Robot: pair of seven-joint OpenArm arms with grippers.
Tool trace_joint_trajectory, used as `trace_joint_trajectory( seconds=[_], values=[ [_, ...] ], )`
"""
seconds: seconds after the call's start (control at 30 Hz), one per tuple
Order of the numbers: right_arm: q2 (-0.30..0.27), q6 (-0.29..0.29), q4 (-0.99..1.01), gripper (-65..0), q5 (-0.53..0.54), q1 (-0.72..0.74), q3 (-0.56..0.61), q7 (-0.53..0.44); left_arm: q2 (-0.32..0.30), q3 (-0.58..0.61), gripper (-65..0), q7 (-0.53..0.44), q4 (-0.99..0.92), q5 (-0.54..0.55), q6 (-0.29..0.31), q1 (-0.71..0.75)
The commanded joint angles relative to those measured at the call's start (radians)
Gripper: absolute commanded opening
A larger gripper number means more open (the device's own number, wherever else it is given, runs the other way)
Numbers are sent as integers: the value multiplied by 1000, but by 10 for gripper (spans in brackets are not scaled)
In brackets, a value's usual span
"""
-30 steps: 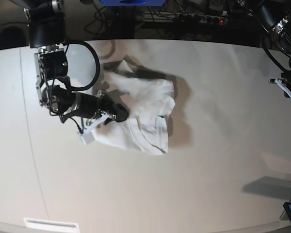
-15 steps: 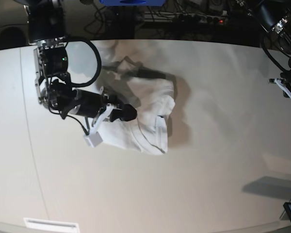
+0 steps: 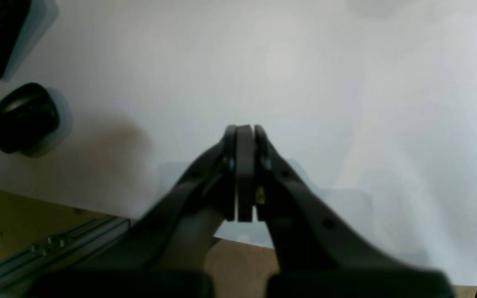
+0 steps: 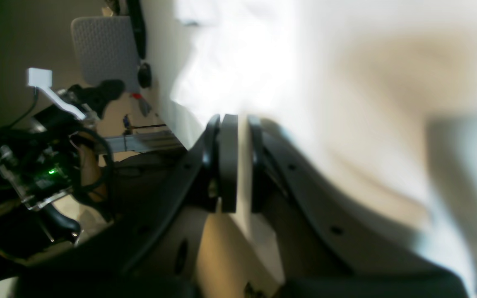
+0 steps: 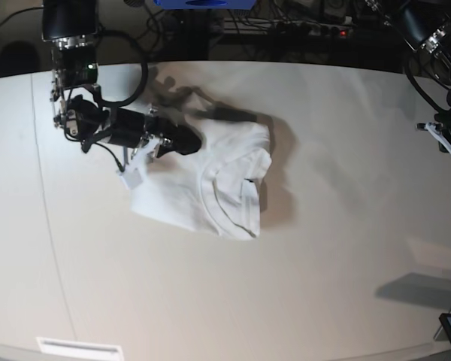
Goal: Fold the T-shirt properly
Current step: 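Flatten the folded shirt with the right gripper and raise the left gripper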
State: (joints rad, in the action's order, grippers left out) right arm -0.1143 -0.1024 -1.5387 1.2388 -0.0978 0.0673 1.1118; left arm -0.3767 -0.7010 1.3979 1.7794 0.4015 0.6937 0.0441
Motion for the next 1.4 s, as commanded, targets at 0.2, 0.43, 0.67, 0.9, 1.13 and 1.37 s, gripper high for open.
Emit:
trace_joint_trajectory(
  seconds=[0.2, 0.43, 0.67, 0.9, 1.13, 1.37],
  values=[
    [1, -7, 160, -615, 23, 22, -1, -9, -23, -4, -650, -12, 14, 1, 4, -8],
    [-5, 3, -23, -615, 86, 31, -7, 26, -21, -4, -650, -12, 14, 1, 4, -10],
    [-6, 209, -99, -615, 109, 131, -8, 38, -21, -4, -650, -12, 14, 1, 4, -6],
    [-8, 241, 82, -617, 62, 280, -2, 31, -21, -4, -650, -12, 14, 1, 4, -5],
    [24, 234, 263, -617, -184, 353, -2, 27, -23, -4, -650, -12, 14, 1, 4, -5],
    [29, 204, 223, -618, -207, 347, -2, 17, -21, -4, -650, -12, 14, 1, 4, -10]
  ],
)
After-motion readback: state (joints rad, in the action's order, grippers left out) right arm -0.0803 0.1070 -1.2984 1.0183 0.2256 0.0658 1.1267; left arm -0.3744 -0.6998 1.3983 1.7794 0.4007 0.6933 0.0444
